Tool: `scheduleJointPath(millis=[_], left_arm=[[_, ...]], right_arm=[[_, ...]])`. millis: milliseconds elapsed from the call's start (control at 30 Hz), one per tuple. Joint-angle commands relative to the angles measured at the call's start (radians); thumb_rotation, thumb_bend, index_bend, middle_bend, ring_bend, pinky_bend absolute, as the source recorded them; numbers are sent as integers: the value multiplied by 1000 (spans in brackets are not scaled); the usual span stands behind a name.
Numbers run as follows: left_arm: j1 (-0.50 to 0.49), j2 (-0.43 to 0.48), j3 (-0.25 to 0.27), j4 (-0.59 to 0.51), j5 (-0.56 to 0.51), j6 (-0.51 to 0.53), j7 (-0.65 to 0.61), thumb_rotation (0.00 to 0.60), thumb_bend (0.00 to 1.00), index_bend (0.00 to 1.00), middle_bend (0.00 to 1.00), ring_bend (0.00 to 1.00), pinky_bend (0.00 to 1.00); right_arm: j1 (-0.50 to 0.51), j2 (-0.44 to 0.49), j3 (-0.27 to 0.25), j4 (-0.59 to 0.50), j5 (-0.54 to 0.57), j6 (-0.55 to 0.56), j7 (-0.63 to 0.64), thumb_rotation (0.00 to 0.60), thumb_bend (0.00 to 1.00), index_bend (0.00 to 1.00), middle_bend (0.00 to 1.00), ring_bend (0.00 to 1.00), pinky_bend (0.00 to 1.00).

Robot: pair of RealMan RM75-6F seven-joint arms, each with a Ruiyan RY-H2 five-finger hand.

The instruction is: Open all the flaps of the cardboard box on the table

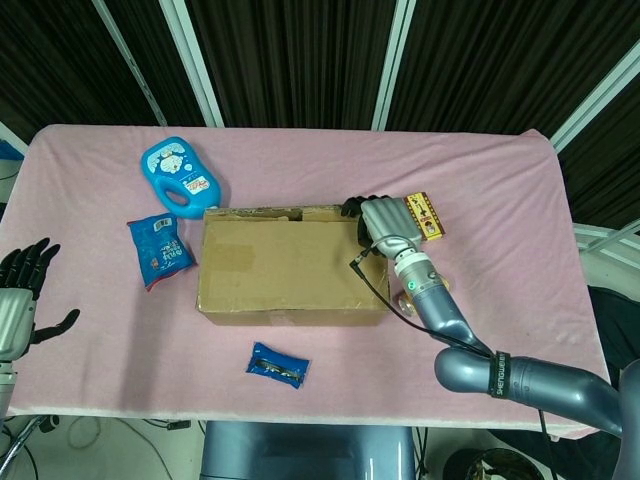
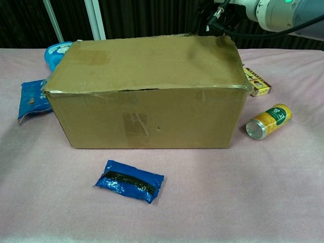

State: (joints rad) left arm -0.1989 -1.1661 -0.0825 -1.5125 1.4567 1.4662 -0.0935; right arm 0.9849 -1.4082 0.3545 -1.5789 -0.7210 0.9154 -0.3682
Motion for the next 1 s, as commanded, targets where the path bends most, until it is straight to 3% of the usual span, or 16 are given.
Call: scheduleJointPath(millis=[33, 400, 567, 1000], left_arm=[[0, 1, -1, -1, 0, -1, -1, 600, 196, 0, 0, 0, 0], [3, 4, -5, -8, -3, -11, -7, 600, 195, 0, 0, 0, 0], [4, 4, -7, -11, -3, -14, -7, 600, 196, 0, 0, 0, 0], [5, 5, -11, -15, -3, -19, -9, 600, 216, 0, 0, 0, 0]], right_arm=[[1, -2, -4, 0, 3, 3, 1, 600, 1000, 383, 401, 377, 376], [10, -4, -21, -8, 17, 14, -10, 600, 1000, 410, 465, 409, 376], [8, -7, -24, -12, 14, 24, -4, 600, 1000, 409, 549, 416, 375], [20, 14, 2, -59, 32, 45, -2, 600, 1000, 366, 625, 449, 376]])
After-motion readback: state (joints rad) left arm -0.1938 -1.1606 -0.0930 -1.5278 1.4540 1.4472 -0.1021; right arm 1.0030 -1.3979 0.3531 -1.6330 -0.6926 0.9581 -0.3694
